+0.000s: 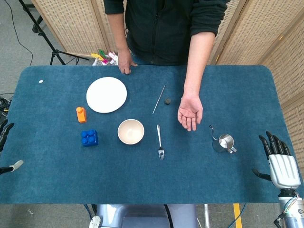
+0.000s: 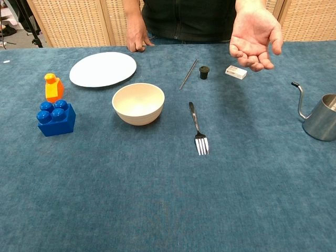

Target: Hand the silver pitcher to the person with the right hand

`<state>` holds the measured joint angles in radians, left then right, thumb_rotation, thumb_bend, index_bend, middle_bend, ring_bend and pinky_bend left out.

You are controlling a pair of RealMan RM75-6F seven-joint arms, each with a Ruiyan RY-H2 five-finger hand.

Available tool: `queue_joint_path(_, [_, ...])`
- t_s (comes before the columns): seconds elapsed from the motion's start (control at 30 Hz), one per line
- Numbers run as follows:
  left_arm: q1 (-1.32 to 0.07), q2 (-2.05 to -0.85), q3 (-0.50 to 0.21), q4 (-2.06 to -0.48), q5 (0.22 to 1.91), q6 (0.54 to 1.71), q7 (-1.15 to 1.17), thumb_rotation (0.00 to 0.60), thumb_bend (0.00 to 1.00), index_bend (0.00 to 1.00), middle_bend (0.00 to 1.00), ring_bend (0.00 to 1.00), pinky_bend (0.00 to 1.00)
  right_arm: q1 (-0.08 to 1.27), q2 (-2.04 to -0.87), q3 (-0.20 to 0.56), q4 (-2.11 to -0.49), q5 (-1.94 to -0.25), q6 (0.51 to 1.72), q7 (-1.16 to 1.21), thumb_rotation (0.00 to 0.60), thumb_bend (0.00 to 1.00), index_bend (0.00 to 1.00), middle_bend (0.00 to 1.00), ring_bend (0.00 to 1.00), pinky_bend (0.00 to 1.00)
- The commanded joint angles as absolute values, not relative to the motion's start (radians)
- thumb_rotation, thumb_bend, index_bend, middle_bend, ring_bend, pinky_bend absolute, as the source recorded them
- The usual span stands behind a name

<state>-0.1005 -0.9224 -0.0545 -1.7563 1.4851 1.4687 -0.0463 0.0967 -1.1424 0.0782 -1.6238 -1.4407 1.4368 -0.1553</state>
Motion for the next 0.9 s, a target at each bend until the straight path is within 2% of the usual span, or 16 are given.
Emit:
queue_joint_path(0.03, [-0.097, -0.922, -0.054, -1.757, 1.486, 1.474, -0.046, 0.600, 0.00, 0.00, 0.00, 0.00, 0.00, 0.099, -1.142, 0.076, -1.623, -1.441, 1.431, -0.151, 0.600, 0.00, 0.04, 0.00, 0.00, 0.11])
queue_joint_path(0.23, [-0.093, -0.920, -0.055, -1.756, 1.484, 1.481, -0.054, 0.600, 0.00, 0.00, 0.00, 0.00, 0.00, 0.111, -1.141, 0.071, -1.622, -1.450, 1.403, -0.093, 0.600, 0.00, 0.01, 0.00, 0.00, 0.10])
queue_joint_path(0.43, [-0.094, -0.918, -0.060, -1.751, 1.476, 1.479, -0.067, 0.600, 0.00, 0.00, 0.00, 0.00, 0.00, 0.157, -1.152, 0.075, -1.614, -1.470, 1.334, 0.037, 0.600, 0.00, 0.00, 0.00, 0.00, 0.03])
queue_joint_path(0.57, [-0.105, -0.921, -0.066, -1.749, 1.461, 1.460, -0.060, 0.600, 0.00, 0.00, 0.00, 0.00, 0.00, 0.216, -1.166, 0.106, -1.596, -1.448, 1.256, 0.102, 0.600, 0.00, 0.00, 0.00, 0.00, 0.03])
queue_joint_path(0.67, [-0.110, -0.927, -0.067, -1.749, 1.457, 1.453, -0.047, 0.600, 0.00, 0.00, 0.00, 0.00, 0.00, 0.299, -1.196, 0.149, -1.548, -1.376, 1.121, 0.144, 0.600, 0.00, 0.00, 0.00, 0.00, 0.03])
queue_joint_path(0.9, [-0.113, -0.933, -0.068, -1.751, 1.446, 1.446, -0.029, 0.600, 0.00, 0.00, 0.00, 0.00, 0.00, 0.368, -1.240, 0.163, -1.486, -1.310, 1.010, 0.146, 0.600, 0.00, 0.00, 0.00, 0.00, 0.03])
